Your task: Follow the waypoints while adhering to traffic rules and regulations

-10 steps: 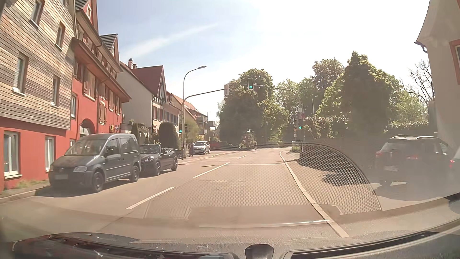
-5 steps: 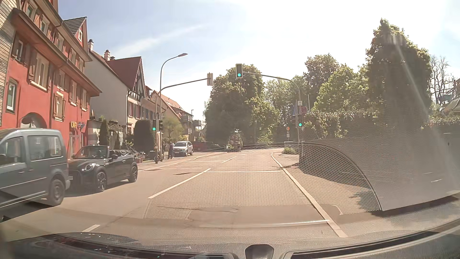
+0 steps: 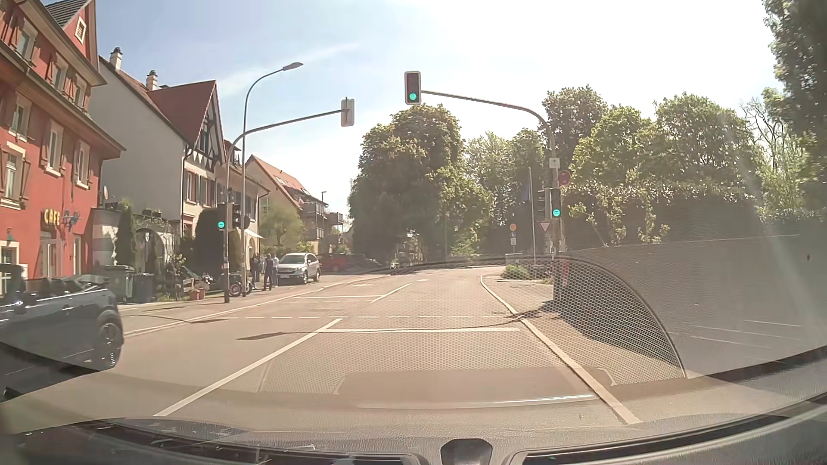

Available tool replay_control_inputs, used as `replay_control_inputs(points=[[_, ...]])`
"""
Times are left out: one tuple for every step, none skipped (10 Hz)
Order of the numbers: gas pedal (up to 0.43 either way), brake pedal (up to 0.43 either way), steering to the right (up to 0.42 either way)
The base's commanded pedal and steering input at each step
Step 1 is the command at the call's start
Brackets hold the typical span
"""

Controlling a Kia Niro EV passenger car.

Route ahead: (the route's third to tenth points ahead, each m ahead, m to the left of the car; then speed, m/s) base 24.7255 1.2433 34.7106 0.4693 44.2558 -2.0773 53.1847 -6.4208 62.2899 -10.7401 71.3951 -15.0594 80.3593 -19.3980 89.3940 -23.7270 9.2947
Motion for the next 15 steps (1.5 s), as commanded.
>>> replay_control_inputs(points=[[0.079, 0.000, 0.017], [0.079, 0.000, 0.015], [0.079, 0.000, 0.014], [0.079, 0.000, 0.013], [0.079, 0.000, 0.010], [0.079, 0.000, 0.008], [0.079, 0.000, 0.008], [0.079, 0.000, 0.008], [0.079, 0.000, 0.008], [0.079, 0.000, 0.007], [0.079, 0.000, 0.008], [0.079, 0.000, 0.008], [0.079, 0.000, 0.008], [0.079, 0.000, 0.008], [0.079, 0.000, 0.008]])
